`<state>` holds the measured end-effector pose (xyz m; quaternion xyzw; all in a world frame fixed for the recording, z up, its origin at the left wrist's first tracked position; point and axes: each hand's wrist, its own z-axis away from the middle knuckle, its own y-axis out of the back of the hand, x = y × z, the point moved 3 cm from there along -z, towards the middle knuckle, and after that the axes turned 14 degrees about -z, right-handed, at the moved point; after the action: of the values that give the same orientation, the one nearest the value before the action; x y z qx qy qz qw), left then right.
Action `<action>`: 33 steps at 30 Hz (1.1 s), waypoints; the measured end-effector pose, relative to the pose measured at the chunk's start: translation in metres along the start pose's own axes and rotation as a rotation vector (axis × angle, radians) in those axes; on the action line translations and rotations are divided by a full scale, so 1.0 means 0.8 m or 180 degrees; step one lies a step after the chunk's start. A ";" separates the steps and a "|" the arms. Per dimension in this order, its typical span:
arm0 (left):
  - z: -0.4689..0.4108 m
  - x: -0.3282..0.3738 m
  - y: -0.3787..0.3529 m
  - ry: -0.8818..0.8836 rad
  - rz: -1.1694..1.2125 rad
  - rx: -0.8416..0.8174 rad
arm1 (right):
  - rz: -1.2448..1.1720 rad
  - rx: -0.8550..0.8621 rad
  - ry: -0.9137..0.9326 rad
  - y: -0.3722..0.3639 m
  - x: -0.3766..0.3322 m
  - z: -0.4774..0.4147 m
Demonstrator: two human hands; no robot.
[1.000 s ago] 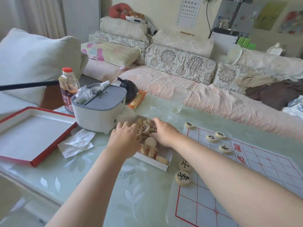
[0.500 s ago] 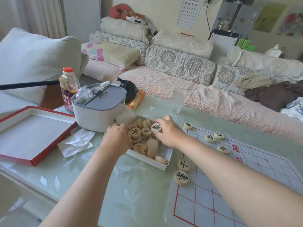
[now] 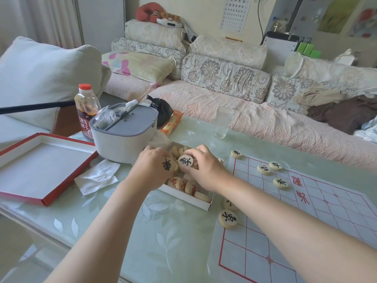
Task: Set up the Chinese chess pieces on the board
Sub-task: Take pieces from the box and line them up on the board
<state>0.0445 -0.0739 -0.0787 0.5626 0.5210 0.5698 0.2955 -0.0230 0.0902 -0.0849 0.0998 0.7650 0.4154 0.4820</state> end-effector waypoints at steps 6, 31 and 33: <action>0.015 0.049 0.002 -0.0285 -0.0001 0.0127 | -0.0097 0.0092 -0.0078 0.043 0.016 0.043; 0.064 0.128 -0.028 -0.1053 0.0072 -0.0401 | 0.0397 0.0574 -0.1221 0.123 0.137 0.105; 0.056 0.129 -0.029 -0.1049 0.0036 -0.0332 | 0.0481 0.0556 -0.1225 0.119 0.142 0.083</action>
<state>0.0615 0.0397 -0.0733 0.6353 0.4320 0.4978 0.4025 -0.0506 0.2492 -0.1020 0.2756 0.6823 0.3559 0.5761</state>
